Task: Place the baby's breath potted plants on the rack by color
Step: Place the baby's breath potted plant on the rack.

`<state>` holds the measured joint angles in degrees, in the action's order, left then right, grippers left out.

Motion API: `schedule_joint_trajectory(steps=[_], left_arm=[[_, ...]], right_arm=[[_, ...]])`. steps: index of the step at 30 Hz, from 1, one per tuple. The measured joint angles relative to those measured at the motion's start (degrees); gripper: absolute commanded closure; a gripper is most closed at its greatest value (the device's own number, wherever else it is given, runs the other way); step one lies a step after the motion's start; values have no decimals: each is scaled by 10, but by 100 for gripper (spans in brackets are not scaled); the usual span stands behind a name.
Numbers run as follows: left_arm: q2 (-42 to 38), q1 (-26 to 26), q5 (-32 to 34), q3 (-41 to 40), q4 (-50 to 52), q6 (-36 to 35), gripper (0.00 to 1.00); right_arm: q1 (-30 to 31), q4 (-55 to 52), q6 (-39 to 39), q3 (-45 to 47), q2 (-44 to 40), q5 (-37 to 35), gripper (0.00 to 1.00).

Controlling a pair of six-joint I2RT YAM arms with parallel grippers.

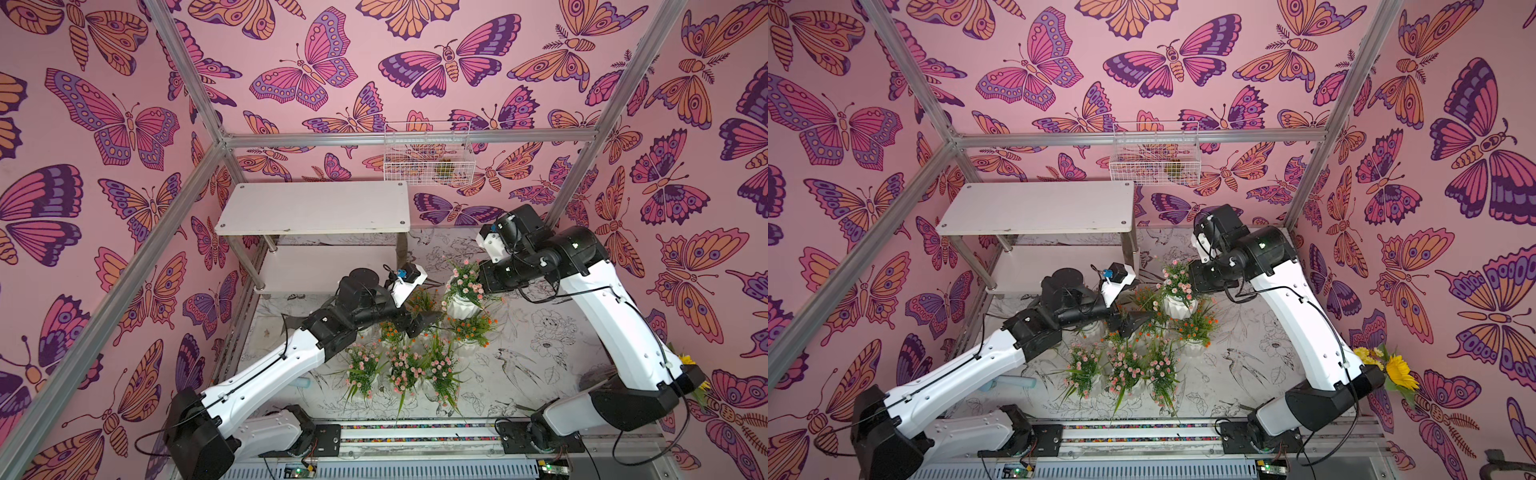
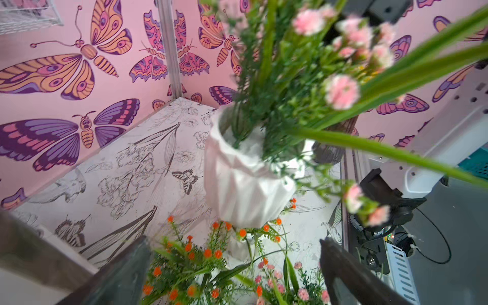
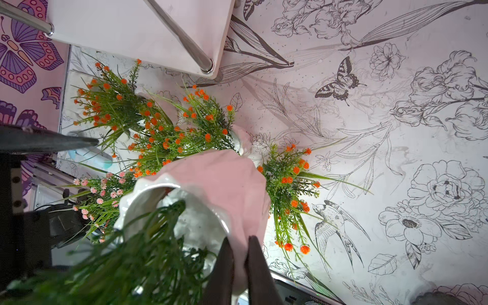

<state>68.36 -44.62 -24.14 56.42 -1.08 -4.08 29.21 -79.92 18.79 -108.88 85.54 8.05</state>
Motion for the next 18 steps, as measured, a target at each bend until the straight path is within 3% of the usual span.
schedule_joint_trajectory(steps=[8, 18], left_arm=[[42, -41, 5, 17, -31, -10, 0], [91, -63, 80, 21, -110, -3, 0]], right_arm=[[-3, 11, -4, 0, 2, 15, 98], [-6, 14, -8, 0, 6, 25, 99]])
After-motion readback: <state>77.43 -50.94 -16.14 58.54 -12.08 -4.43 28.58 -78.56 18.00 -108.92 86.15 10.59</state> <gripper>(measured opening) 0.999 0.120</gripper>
